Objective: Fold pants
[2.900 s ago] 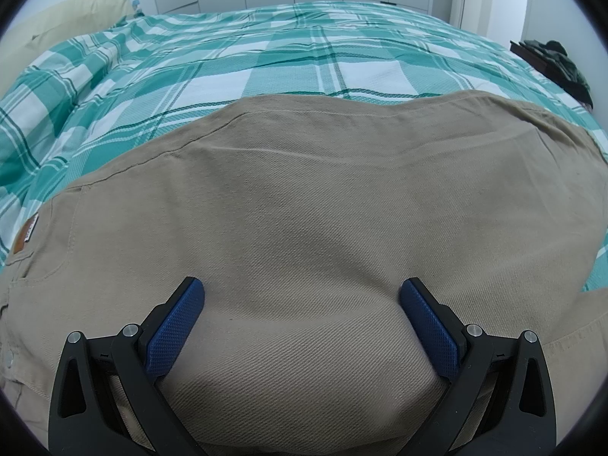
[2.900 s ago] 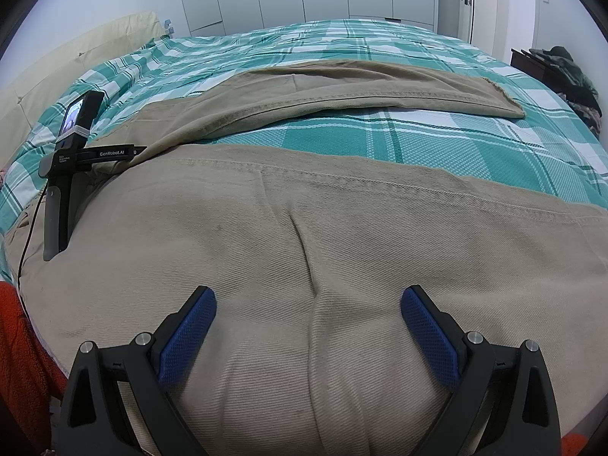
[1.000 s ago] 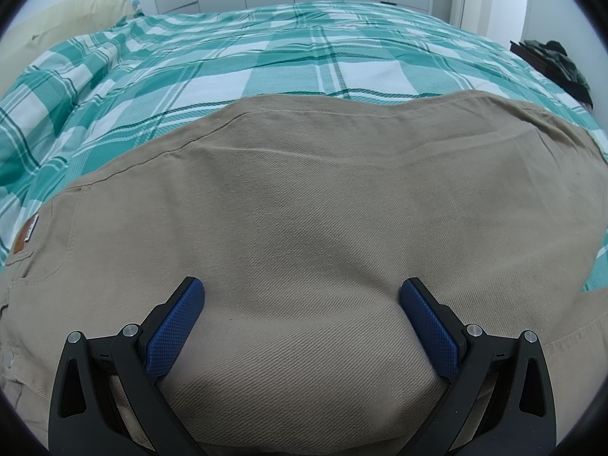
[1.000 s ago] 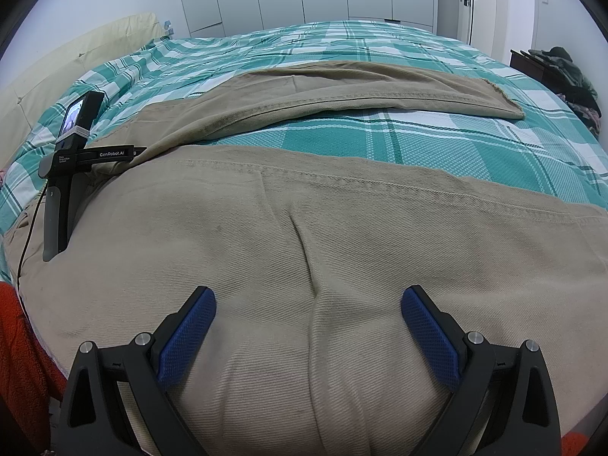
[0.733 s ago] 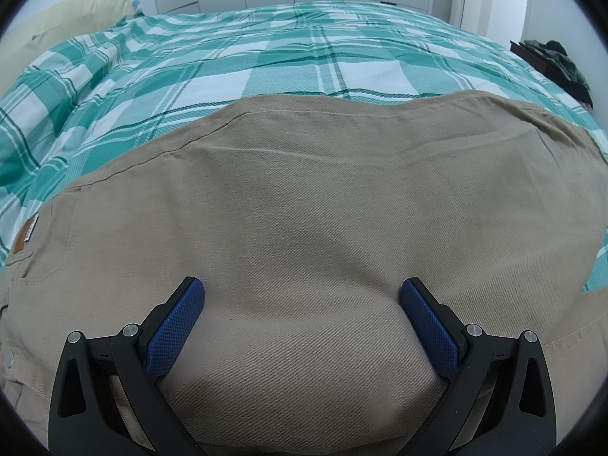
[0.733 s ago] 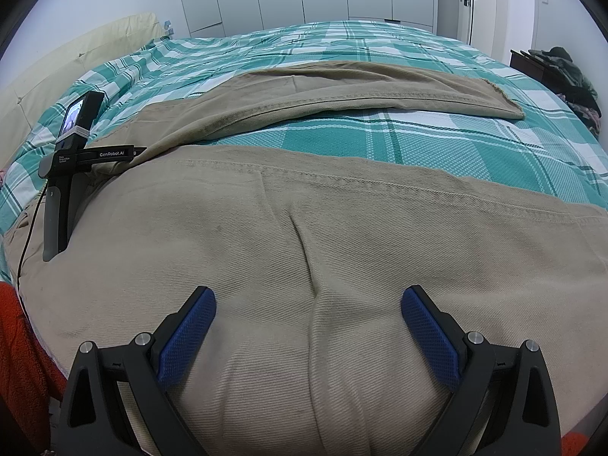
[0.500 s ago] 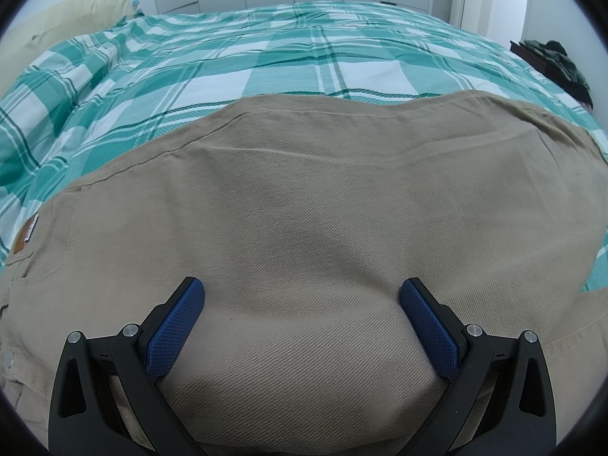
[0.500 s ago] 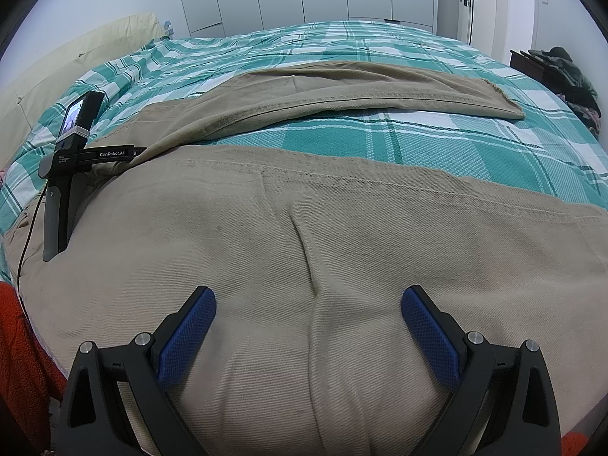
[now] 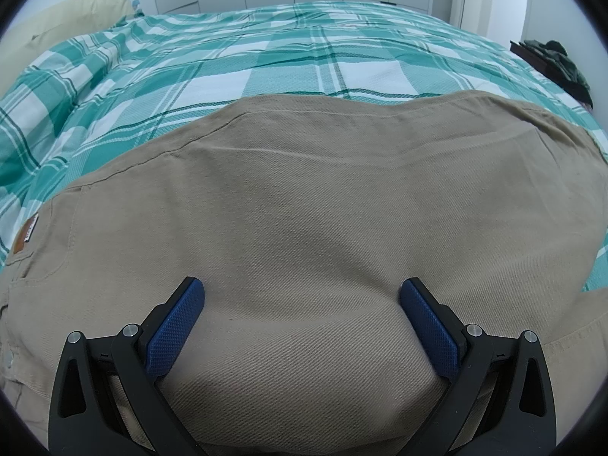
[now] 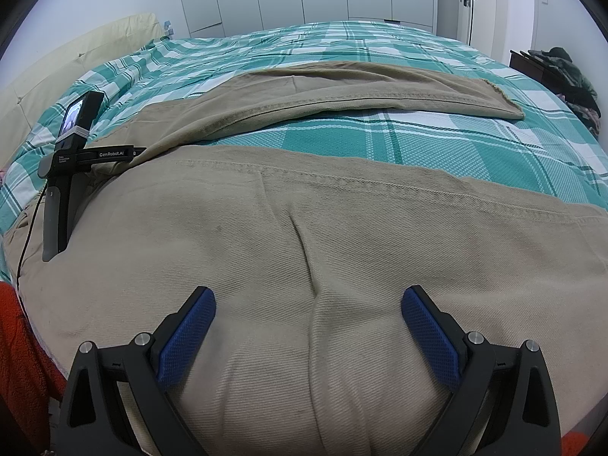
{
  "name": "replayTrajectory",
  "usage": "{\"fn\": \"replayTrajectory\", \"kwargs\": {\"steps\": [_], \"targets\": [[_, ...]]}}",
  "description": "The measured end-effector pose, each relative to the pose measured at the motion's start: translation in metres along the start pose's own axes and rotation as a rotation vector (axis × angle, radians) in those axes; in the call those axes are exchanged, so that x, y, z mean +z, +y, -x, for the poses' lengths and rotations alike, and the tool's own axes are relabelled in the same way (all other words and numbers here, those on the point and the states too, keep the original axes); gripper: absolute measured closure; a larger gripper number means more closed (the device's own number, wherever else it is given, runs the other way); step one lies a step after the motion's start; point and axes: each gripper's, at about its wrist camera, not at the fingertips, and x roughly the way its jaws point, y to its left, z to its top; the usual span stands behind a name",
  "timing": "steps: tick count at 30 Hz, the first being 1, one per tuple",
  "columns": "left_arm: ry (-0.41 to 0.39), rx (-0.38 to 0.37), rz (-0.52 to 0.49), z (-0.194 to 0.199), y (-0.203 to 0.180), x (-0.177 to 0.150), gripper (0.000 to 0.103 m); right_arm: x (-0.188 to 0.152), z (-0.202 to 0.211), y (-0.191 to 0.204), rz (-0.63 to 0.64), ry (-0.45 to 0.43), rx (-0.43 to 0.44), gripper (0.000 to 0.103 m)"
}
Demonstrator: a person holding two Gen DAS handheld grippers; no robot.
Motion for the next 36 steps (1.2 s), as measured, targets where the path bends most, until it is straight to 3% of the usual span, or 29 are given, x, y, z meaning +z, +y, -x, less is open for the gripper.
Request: {"fn": "replayTrajectory", "kwargs": {"steps": [36], "targets": [[0.0, 0.0, 0.0, 0.0, 0.0001, 0.0001, 0.001, 0.0045, -0.0038, -0.0011, -0.001, -0.003, 0.004, 0.004]]}}
